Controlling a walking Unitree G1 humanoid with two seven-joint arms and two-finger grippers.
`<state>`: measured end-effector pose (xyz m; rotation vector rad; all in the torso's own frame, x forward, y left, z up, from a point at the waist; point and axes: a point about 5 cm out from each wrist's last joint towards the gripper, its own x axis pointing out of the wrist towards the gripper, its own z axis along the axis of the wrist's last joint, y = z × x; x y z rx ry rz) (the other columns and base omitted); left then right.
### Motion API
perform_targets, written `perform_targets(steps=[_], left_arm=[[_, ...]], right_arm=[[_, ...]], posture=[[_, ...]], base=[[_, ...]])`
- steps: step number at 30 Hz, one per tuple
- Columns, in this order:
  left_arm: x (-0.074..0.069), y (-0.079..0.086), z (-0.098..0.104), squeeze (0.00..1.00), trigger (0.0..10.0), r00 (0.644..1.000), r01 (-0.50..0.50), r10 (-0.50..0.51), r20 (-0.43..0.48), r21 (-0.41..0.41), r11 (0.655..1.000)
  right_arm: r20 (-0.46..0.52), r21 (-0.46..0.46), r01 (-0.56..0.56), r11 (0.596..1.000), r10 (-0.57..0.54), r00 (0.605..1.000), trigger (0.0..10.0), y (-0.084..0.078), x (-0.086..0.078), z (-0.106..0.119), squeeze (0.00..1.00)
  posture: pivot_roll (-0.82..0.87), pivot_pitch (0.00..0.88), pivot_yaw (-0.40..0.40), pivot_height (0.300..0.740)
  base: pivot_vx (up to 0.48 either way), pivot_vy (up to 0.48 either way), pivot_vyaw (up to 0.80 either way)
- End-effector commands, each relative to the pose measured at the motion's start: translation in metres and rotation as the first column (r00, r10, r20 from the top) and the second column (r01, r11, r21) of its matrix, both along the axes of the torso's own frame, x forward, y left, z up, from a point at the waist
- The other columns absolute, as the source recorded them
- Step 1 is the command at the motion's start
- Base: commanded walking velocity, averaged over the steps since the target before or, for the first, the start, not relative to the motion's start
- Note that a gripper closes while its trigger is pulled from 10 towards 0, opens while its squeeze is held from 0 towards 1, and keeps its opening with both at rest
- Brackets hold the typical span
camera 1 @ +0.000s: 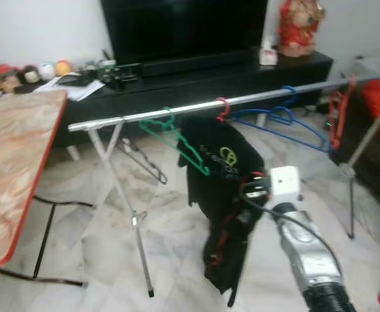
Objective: Hang hanger
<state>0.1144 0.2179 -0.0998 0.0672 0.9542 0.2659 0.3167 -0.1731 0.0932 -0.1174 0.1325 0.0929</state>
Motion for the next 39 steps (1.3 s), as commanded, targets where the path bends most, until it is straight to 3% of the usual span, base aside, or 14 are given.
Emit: perform_targets(steps=[1,39], left_arm=[[-0.0097,0.0043,-0.0023,0.0,10.0,0.999,-0.009,0.01,-0.034,0.013,1.0],[-0.0081,0.0016,-0.0024,0.0,10.0,0.999,-0.013,0.013,-0.03,0.008,1.0]], right_arm=[[0.051,0.017,-0.062,0.998,0.062,0.997,10.0,0.0187,0.0034,0.0094,0.0],[0.049,0.023,-0.05,0.998,0.049,0.998,10.0,0.0163,0.0063,0.0088,0.0]], posture=[[-0.06,0.0,0.051,0.74],[-0.06,0.01,0.042,0.74]], base=[[0.0,-0.277,0.8],[0.0,-0.283,0.02]])
